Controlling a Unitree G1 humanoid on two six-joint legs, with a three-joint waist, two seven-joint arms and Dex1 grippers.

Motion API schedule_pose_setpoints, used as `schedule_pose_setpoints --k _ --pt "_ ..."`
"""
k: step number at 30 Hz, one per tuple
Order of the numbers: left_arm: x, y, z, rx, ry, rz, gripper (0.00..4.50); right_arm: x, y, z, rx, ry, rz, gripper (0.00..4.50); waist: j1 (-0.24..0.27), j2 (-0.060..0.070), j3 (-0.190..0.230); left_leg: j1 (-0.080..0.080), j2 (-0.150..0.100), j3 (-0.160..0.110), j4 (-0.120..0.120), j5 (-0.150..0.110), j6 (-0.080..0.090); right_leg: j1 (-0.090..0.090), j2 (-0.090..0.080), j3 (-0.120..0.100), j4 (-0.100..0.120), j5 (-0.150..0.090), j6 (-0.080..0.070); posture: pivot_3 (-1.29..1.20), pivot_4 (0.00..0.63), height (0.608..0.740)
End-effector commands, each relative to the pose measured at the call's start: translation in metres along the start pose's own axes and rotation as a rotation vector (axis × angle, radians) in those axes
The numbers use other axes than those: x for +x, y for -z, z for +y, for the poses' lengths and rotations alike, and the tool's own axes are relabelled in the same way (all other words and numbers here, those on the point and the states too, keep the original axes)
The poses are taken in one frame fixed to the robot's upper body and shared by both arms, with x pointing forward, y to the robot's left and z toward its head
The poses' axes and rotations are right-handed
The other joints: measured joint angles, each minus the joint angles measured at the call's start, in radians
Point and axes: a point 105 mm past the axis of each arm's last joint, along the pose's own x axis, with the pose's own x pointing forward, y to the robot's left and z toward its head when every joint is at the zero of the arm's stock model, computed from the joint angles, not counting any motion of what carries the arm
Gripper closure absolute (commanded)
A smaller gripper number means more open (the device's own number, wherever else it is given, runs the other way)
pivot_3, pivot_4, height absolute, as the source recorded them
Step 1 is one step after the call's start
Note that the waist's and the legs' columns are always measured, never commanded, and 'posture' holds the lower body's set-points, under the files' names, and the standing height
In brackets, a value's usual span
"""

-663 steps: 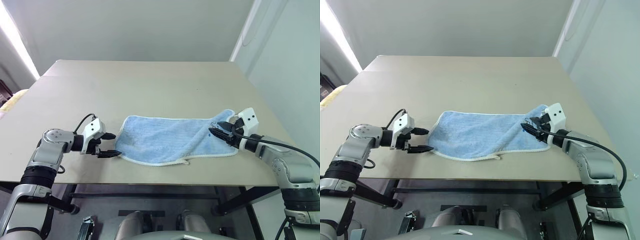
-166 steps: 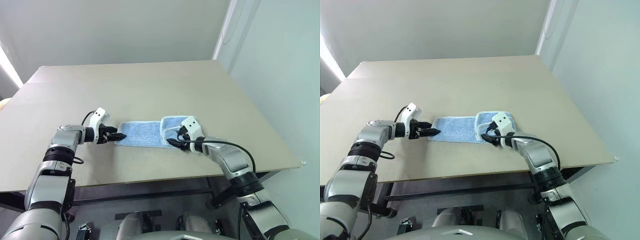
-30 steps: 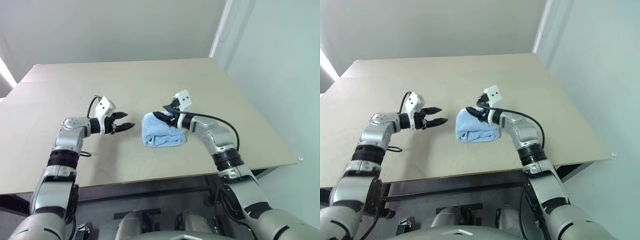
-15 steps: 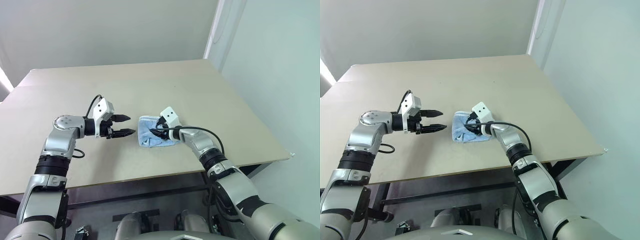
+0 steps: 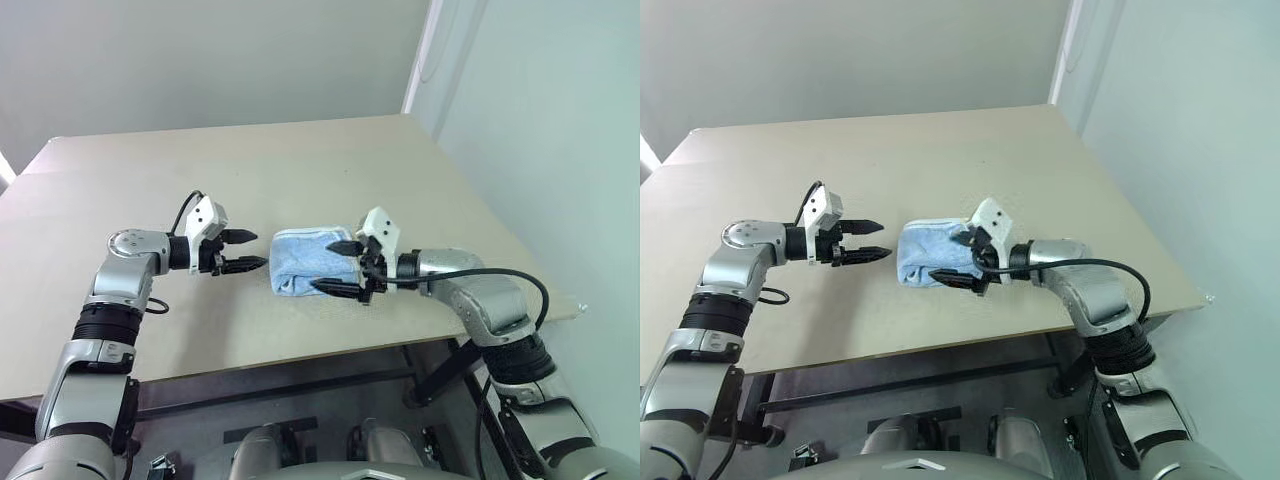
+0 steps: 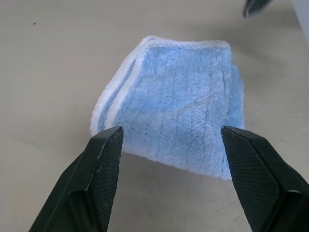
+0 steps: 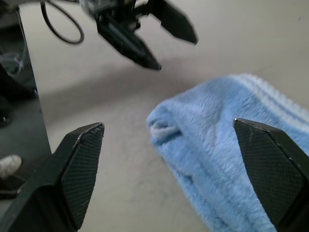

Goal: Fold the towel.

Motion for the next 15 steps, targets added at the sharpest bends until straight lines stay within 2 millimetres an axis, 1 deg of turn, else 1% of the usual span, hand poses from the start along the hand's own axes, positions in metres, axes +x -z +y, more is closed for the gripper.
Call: schedule_pose_setpoints --k 1,3,6,9,10,13,15 --pt "-0.005 -0.011 0.005 0.048 -0.011 -0.014 1.07 0.001 0.002 -0.011 -0.158 0.051 0.078 0.02 0.005 0.000 0.000 0.000 0.000 0.000 0.000 0.000 0.000 0.000 0.000 0.000 -0.001 0.000 0.000 0.00 0.000 0.735" --pt "-0.005 -0.009 0.005 0.053 -0.013 -0.005 1.07 0.005 0.008 -0.015 -0.228 0.051 0.128 0.02 0.008 0.000 0.000 0.000 0.000 0.000 0.001 0.000 0.000 0.001 0.000 -0.001 -0.003 0.000 0.000 0.00 0.000 0.735" --pt "-0.005 -0.008 0.005 0.056 -0.017 -0.006 1.07 0.015 0.017 -0.014 -0.339 0.019 0.181 0.02 0.015 0.000 0.000 0.000 0.000 0.000 0.001 0.000 0.000 0.000 0.000 -0.001 -0.004 0.001 0.000 0.00 0.000 0.735" --pt "-0.004 -0.009 0.005 0.063 -0.027 -0.013 1.07 0.025 0.026 -0.027 -0.513 0.080 0.243 0.02 0.022 0.000 0.000 0.000 0.000 0.000 0.000 0.000 0.001 0.000 0.000 -0.001 -0.003 0.001 0.000 0.00 0.000 0.735" --pt "-0.004 -0.009 0.005 0.066 -0.031 -0.013 1.07 0.028 0.028 -0.029 -0.547 0.084 0.256 0.02 0.024 0.000 0.000 -0.001 0.000 0.000 0.000 0.000 0.001 -0.001 0.000 -0.001 -0.003 0.001 0.000 0.00 0.000 0.735" --pt "-0.005 -0.004 0.003 0.068 -0.039 0.002 1.07 0.033 0.032 -0.028 -0.594 0.065 0.284 0.02 0.023 0.000 0.000 -0.001 0.000 0.000 0.000 0.000 0.000 0.000 0.001 -0.001 -0.003 0.001 0.000 0.00 0.000 0.735" --pt "-0.006 -0.002 0.003 0.065 -0.042 0.003 1.07 0.035 0.035 -0.033 -0.597 0.087 0.302 0.02 0.022 0.000 0.000 -0.001 0.000 0.001 0.001 0.000 0.000 0.000 0.001 -0.001 -0.003 0.001 0.000 0.00 0.000 0.735"
